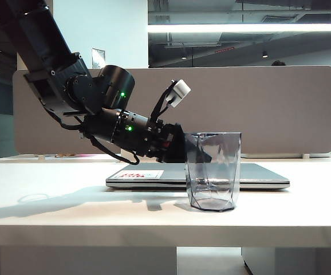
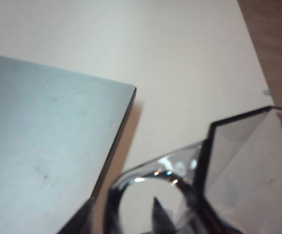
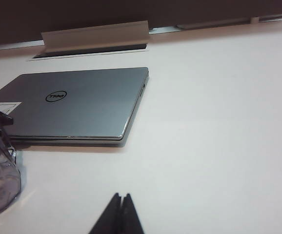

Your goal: Pick up the water cup and place it on the side of the laptop close to you.

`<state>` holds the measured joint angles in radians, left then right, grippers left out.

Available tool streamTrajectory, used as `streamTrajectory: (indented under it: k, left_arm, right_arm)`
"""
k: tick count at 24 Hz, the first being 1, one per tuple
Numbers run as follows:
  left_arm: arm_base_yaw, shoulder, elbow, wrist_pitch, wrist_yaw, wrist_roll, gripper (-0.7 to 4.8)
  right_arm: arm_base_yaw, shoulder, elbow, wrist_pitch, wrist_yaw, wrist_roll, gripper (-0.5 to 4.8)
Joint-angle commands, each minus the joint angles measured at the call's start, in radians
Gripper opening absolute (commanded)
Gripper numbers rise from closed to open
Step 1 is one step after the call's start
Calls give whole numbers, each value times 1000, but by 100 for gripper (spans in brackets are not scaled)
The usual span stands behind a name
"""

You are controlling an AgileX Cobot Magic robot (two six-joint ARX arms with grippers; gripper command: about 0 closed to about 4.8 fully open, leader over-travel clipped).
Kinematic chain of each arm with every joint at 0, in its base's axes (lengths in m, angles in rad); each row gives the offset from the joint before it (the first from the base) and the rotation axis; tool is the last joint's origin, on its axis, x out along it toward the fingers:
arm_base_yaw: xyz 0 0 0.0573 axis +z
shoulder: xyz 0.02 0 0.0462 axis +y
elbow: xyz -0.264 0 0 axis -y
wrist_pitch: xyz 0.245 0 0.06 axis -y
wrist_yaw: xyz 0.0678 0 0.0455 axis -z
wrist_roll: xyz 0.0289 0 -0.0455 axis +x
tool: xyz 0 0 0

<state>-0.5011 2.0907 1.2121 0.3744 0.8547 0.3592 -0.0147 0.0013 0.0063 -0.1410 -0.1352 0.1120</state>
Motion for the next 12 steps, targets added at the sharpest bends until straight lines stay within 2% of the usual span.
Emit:
streamTrajectory:
  k: [1,9,12]
  left_arm:
    - [10,-14,2,-65,-33,5,154]
    - [39,-43,2,-181,-55,8,154]
    - [66,-90,2,-290,-95,16,154]
  right_arm:
    - [1,-2,-6,10,-2,1,-6]
    - [1,-2,-6,10,-1,1,-6]
    - [2,-2,-6,10,-2,1,-6]
